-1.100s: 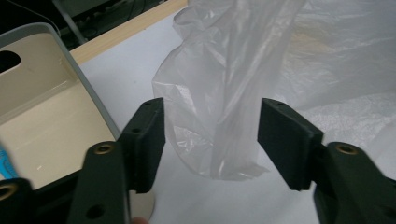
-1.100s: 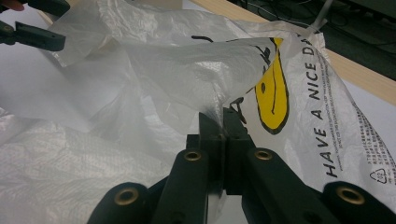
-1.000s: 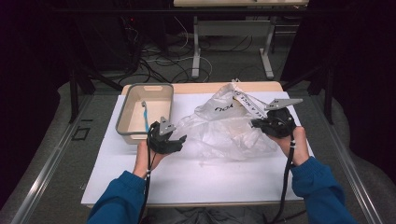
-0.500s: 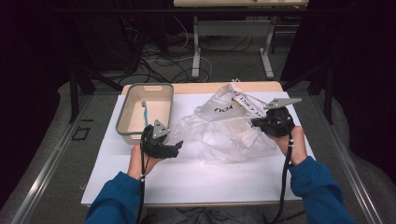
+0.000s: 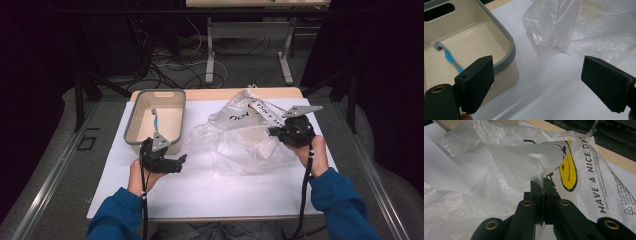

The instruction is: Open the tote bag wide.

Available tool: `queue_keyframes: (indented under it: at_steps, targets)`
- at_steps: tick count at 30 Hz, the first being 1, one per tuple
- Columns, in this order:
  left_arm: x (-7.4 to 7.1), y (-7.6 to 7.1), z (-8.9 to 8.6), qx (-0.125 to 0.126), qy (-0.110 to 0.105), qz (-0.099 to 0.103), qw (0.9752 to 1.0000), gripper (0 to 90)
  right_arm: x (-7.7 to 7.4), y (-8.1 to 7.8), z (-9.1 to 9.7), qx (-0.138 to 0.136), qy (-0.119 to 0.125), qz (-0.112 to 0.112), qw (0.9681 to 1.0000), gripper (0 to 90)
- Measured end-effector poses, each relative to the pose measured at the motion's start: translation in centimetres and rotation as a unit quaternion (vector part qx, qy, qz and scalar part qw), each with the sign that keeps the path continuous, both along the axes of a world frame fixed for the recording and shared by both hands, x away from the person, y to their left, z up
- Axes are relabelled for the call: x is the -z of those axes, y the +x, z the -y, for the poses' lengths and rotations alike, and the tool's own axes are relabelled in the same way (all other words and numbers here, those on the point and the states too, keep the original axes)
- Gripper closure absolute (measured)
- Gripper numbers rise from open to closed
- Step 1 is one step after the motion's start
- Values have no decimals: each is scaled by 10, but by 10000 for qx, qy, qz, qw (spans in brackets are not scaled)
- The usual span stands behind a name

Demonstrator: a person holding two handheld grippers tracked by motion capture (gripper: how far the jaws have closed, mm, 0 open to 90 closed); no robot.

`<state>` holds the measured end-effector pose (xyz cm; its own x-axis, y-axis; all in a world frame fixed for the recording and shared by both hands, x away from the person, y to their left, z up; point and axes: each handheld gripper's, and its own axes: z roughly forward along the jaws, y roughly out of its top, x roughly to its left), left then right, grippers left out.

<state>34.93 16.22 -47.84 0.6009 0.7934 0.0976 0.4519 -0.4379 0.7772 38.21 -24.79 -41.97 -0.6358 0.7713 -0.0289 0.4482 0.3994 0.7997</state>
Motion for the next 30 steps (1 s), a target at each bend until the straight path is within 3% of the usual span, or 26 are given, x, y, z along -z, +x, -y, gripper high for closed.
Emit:
queue_keyframes:
  at_steps: [11, 30]
  targets:
    - [3, 6, -6, -55, 177, -116, 9998, 86, 1, 0, -1, -64, -34, -47, 10000, 900]
    - [1, 12, -18, -281, 274, -279, 9988, 60, 1, 0, -2, -73, -52, -56, 9999, 900]
